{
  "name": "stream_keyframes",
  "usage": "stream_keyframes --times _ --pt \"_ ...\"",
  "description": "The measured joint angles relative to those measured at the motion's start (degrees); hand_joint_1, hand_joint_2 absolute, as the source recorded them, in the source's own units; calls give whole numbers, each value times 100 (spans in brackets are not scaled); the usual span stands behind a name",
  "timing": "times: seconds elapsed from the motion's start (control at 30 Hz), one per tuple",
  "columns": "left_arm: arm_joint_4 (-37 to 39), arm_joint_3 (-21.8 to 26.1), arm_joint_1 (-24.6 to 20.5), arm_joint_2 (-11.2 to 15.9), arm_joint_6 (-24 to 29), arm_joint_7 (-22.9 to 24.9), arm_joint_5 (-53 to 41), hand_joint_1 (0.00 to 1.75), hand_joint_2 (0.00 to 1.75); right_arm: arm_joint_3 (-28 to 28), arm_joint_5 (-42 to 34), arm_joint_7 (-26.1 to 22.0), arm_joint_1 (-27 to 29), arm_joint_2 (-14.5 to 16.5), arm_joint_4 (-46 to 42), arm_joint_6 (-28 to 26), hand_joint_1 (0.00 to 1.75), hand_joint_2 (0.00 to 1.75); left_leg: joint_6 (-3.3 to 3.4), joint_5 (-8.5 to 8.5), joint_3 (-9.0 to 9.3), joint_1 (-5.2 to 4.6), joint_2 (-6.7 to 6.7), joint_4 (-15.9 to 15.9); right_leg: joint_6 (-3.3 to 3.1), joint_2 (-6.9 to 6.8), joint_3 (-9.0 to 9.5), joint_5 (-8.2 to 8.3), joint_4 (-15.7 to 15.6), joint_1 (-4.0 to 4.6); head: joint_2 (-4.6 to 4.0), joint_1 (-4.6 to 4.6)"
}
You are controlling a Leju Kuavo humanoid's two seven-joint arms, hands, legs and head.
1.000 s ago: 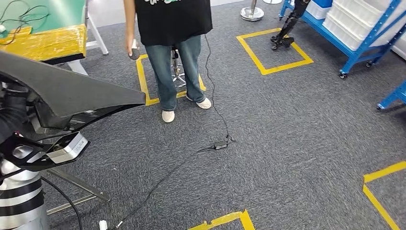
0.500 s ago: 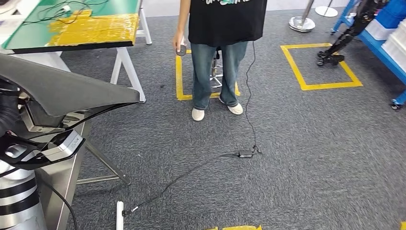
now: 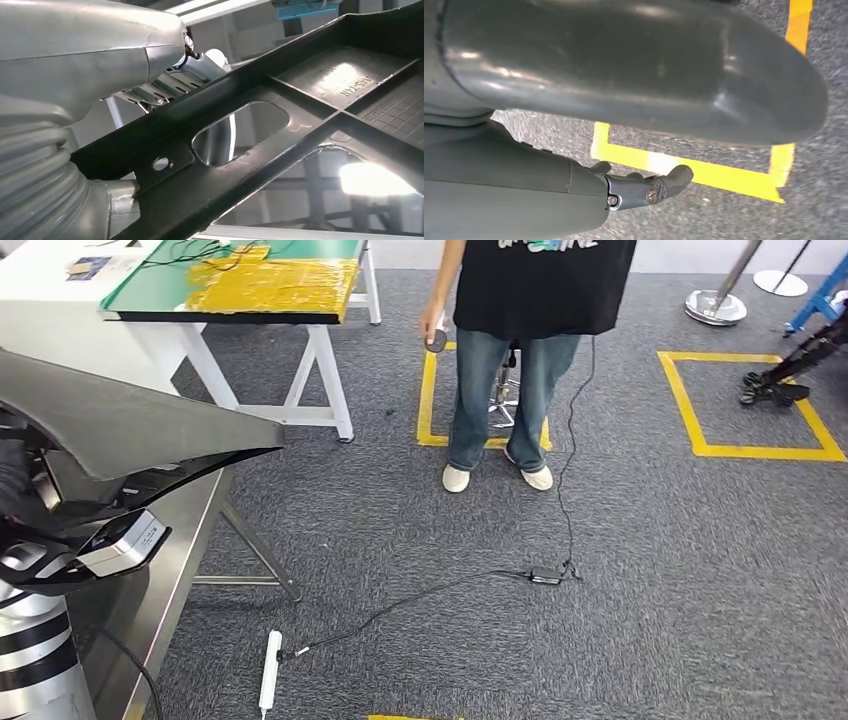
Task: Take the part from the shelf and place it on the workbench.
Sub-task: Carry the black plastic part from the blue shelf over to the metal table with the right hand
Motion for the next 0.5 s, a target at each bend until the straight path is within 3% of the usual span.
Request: stream_keyframes --times 0.07,0.13,0.17,0.23,0.3,0.37,0.4,0.43,0.5 --pt "-26 2 -8 1 0 0 10 175 175 22 0 4 -3 -8 37 -37 0 0 62 78 223 -76 188 -398 31 -117 29 -25 -4 24 0 9" --pt "-58 11 -12 8 0 0 21 175 175 45 0 15 -10 -22 89 -74 0 0 104 82 218 -113 83 -445 81 -250 59 -44 -20 28 0 14" --pt "-74 17 -12 12 0 0 23 175 175 60 0 21 -18 -32 113 -86 0 0 128 105 238 -97 9 -481 109 -246 61 -61 -9 25 0 16" --pt "-108 28 -39 19 1 2 46 175 175 87 1 28 -31 -55 161 -108 0 0 182 159 286 -43 -137 -562 138 40 -55 -201 249 17 0 31" --pt "-125 32 -66 15 1 3 70 175 175 102 7 40 -28 -84 209 -131 0 0 213 188 293 -9 -285 -588 123 392 -406 -465 921 -5 0 61" --pt "-126 34 -65 3 -1 2 70 175 175 118 14 69 -22 -117 255 -154 0 0 216 194 281 -5 -470 -587 146 468 -774 -628 1551 -25 0 75" --pt "-125 34 -64 -3 -2 2 68 175 175 127 15 85 -20 -136 275 -167 0 0 213 195 281 -2 -571 -585 188 478 -846 -585 1608 -37 0 75" --pt "-125 36 -64 -7 -2 2 66 175 175 138 15 96 -22 -155 293 -179 0 0 207 197 285 6 -667 -583 244 492 -798 -445 1418 -52 0 74" --pt "-126 40 -68 -12 -2 2 66 175 175 163 15 109 -31 -188 329 -197 0 0 174 194 288 24 -835 -569 351 659 -479 -59 602 -98 0 79"
